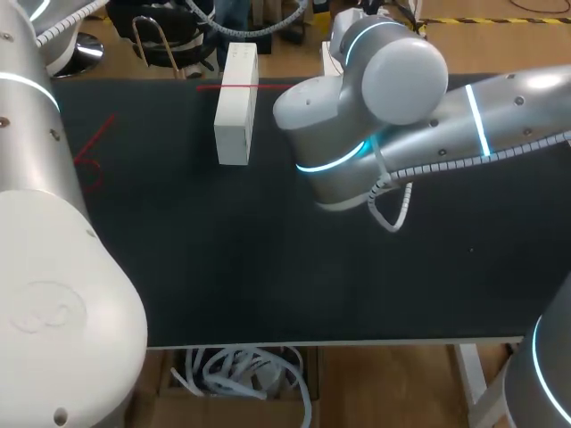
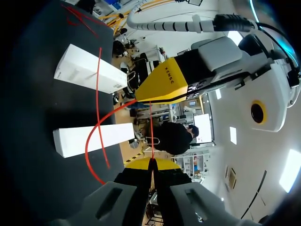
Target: Grab the tape and strap the tape.
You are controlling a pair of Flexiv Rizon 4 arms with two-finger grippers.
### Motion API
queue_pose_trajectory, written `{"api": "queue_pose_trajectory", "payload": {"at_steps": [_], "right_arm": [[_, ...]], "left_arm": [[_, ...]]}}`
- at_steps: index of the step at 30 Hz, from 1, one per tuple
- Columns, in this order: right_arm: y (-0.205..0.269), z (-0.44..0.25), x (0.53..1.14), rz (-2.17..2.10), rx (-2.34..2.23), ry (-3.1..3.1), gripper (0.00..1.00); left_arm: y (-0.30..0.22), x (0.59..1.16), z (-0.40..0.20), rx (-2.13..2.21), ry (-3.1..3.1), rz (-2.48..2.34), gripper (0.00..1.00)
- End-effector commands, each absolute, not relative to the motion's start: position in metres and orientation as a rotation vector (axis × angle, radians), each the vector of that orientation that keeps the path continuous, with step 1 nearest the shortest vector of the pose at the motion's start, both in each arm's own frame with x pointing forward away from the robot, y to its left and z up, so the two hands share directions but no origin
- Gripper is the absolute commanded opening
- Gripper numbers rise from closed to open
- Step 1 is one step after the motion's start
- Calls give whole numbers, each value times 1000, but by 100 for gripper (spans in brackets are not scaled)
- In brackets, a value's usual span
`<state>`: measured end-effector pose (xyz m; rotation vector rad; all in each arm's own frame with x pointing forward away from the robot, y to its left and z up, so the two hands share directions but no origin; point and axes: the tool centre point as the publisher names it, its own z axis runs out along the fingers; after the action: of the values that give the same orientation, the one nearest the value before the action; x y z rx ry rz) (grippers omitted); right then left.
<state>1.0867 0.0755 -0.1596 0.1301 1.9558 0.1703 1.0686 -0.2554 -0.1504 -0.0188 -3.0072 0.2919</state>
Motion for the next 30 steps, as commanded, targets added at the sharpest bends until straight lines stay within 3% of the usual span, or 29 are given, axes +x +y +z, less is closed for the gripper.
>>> {"api": "queue_pose_trajectory", "payload": {"at_steps": [1, 30], "right_arm": [[76, -157, 1087, 171, 124, 1965, 0], [85, -156, 1079, 238, 92, 1973, 0]], "left_arm": [[-256, 1069, -149, -17, -3006, 285, 0], [-256, 1069, -149, -17, -3006, 285, 0]]}}
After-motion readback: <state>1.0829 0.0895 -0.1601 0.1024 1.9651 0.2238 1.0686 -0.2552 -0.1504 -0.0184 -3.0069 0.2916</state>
